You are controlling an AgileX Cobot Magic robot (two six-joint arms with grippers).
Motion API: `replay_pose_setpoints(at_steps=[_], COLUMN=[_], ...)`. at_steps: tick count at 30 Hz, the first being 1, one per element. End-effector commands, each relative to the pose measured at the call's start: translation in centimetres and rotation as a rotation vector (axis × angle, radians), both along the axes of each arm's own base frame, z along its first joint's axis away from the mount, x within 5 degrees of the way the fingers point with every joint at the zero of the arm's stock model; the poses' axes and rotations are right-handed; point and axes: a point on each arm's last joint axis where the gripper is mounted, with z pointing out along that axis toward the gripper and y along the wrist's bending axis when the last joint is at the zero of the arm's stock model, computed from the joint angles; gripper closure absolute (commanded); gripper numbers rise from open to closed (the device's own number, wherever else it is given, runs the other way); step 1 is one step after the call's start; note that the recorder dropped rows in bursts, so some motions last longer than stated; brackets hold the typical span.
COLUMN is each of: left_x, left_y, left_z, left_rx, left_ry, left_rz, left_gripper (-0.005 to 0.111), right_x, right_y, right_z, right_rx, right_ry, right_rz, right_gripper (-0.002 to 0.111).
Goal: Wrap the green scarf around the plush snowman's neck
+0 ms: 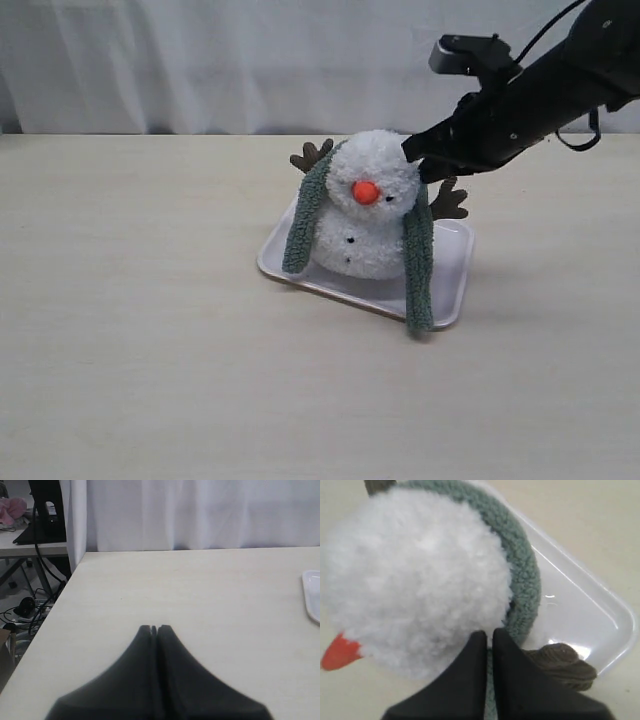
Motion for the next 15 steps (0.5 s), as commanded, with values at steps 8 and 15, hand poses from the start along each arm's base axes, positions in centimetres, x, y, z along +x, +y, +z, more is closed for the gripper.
replay_pose_setpoints(at_steps=[8,15], left_x=[0.0,0.0], left_y=[0.0,0.0], left_z=[0.0,0.0], left_rx=[-0.002,-0.002], left_ry=[-0.01,-0.01], left_rz=[-0.001,-0.001], left_gripper=[0.107,0.107], right_x=[-4.7,-7.2], right_y=[-1.5,-1.7], right_z=[4.2,-1.4], right_rx=[-0.022,0.015], right_ry=[0.017,0.061], right_rz=[-0.025,-0.066], right_gripper=[0.046,0.043])
